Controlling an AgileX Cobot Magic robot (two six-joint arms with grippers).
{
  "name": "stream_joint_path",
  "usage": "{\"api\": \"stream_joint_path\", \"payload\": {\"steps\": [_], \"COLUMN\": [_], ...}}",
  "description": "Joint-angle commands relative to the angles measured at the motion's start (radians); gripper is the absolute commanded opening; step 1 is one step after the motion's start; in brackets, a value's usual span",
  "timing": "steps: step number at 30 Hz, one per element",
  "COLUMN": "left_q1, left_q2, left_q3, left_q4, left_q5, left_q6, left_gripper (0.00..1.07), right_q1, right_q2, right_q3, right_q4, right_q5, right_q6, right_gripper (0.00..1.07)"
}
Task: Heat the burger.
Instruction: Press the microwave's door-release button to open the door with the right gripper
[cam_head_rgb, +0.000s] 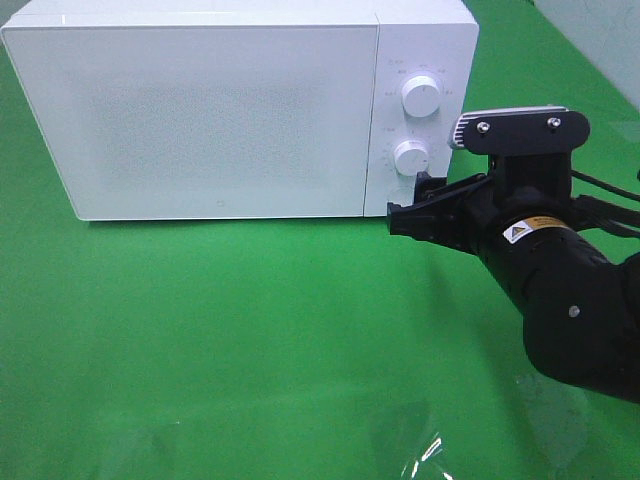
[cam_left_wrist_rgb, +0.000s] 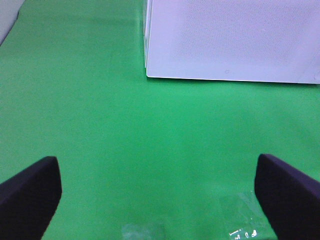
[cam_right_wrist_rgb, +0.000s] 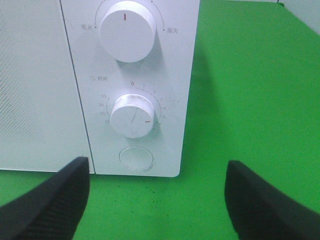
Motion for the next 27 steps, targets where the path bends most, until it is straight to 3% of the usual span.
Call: {"api": "stream_joint_path", "payload": {"steps": [1, 8, 10, 13, 17, 20, 21, 22, 24, 27], "left_q1": [0.001, 0.001, 0.001, 0.001, 0.001, 0.001, 0.001, 0.001, 0.001, 0.001], "left_q2": [-0.016, -0.016, -0.016, -0.016, -0.016, -0.016, -0.016, -0.016, -0.016, -0.016], "left_q3": [0.003, 0.003, 0.003, 0.003, 0.003, 0.003, 0.003, 0.003, 0.003, 0.003], "left_q4": [-0.004, -0.004, -0.004, -0.004, -0.004, -0.004, -0.004, -0.004, -0.004, -0.004], "left_q5": [-0.009, -0.009, -0.009, -0.009, -0.009, -0.009, -0.009, -0.009, -0.009, -0.009], "left_q6": [-0.001, -0.001, -0.001, -0.001, -0.001, -0.001, -0.001, -0.001, -0.001, -0.001], "left_gripper": [0.96, 0.96, 0.96, 0.96, 0.96, 0.96, 0.96, 0.96, 0.96, 0.96], "right_q1": [0.002, 0.002, 0.002, 0.002, 0.002, 0.002, 0.002, 0.002, 0.002, 0.002], "right_q2": [0.001, 0.001, 0.001, 0.001, 0.001, 0.001, 0.001, 0.001, 0.001, 0.001], "right_q3": [-0.009, -0.009, -0.009, -0.009, -0.009, -0.009, -0.009, -0.009, -0.009, -0.009], "right_q4": [-0.002, -0.006, -0.008, -0.008, -0.01, -0.013, -0.026, -0.026, -0.041, -0.041], "right_q5": [0.007, 0.011, 0.043, 0.055, 0.111, 0.116, 0.13, 0.13, 0.159, 0.165], "right_q6": [0.023, 0.282, 0.516, 0.585, 0.929, 0.972, 1.076, 1.076, 1.263, 1.307], "right_gripper": [0.73, 0.68, 0.62, 0.6, 0.45, 0.43, 0.36, 0.36, 0.23, 0.2]}}
